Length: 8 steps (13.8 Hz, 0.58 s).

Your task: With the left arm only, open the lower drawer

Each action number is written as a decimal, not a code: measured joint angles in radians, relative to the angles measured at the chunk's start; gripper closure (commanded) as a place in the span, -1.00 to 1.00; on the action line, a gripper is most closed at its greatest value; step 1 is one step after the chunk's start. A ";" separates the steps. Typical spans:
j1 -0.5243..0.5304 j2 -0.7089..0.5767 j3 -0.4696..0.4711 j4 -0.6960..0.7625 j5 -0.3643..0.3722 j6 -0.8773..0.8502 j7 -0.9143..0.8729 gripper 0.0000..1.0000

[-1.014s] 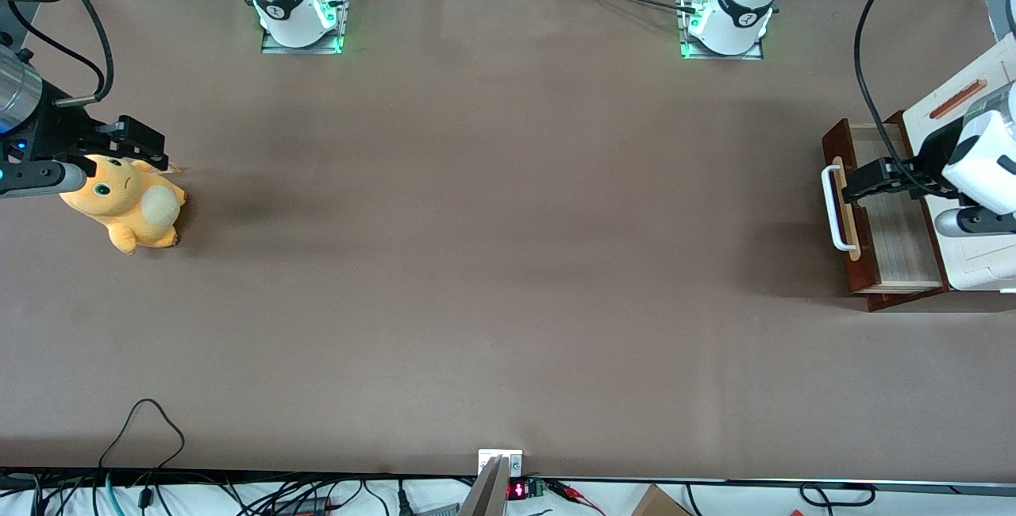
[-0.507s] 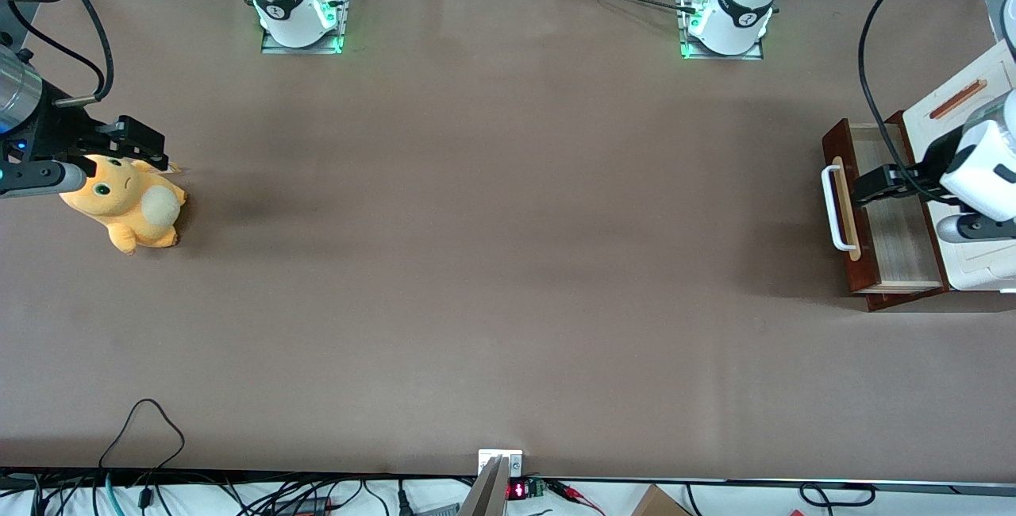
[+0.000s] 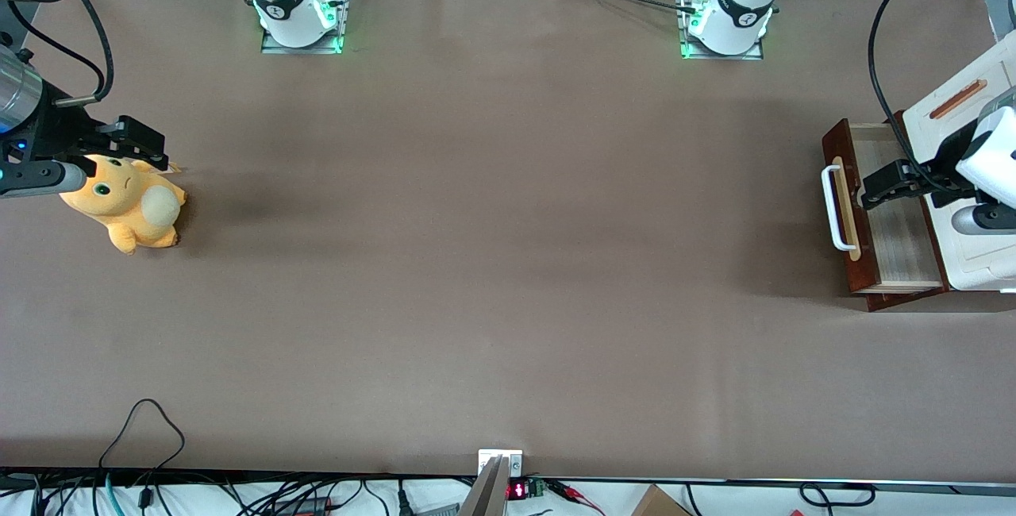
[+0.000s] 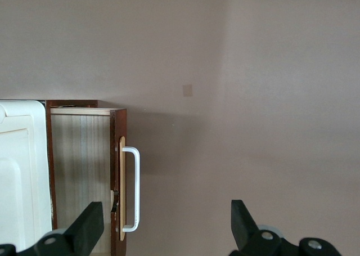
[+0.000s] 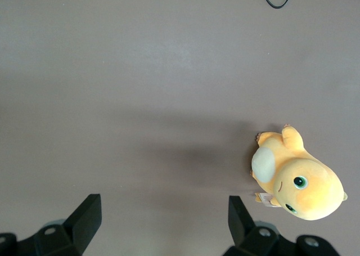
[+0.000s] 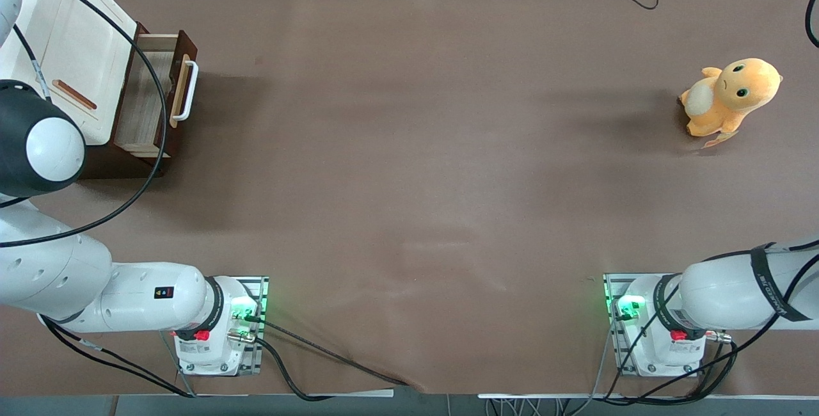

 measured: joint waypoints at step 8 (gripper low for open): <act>0.012 -0.042 0.000 -0.004 -0.001 -0.057 0.000 -1.00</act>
